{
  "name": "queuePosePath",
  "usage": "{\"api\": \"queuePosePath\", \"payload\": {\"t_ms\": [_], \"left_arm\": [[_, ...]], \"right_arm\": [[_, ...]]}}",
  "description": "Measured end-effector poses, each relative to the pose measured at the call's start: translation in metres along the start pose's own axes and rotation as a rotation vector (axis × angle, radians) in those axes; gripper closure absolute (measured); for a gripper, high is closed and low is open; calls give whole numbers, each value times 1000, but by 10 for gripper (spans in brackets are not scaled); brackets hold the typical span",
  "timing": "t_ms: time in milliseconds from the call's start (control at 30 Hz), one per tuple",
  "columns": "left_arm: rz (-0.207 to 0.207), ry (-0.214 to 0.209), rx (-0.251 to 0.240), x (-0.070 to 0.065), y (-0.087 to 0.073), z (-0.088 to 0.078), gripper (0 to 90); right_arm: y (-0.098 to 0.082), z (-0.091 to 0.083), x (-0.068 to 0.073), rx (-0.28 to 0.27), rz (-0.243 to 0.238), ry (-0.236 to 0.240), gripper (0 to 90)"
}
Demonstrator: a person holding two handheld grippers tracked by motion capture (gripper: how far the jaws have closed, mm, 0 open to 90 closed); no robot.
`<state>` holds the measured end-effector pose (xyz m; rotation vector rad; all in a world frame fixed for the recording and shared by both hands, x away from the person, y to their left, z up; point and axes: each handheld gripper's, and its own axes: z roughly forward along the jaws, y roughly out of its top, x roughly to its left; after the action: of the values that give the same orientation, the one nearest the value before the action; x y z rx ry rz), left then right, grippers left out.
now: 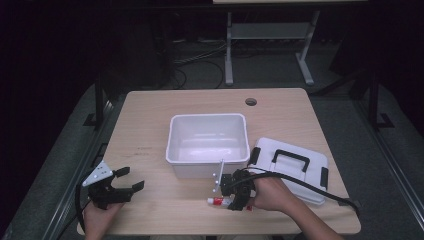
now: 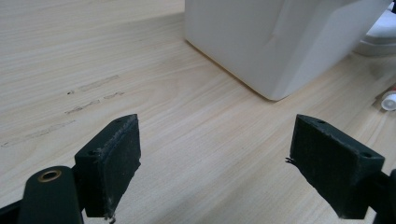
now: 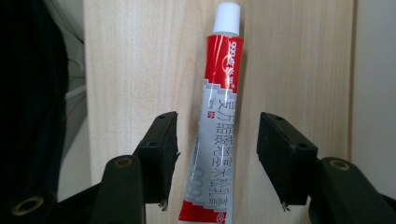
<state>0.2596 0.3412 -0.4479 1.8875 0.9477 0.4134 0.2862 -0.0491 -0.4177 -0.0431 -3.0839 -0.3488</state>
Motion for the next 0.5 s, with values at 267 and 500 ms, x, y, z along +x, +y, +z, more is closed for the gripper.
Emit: {"api": "queuePosePath", "payload": {"t_ms": [267, 500], "left_arm": [[-2, 1, -1, 1, 0, 0, 155], [-3, -2, 0, 0, 0, 0, 155]], "right_arm": [[3, 10, 0, 28, -1, -4, 505], [4, 16, -3, 45, 11, 6, 550]]}}
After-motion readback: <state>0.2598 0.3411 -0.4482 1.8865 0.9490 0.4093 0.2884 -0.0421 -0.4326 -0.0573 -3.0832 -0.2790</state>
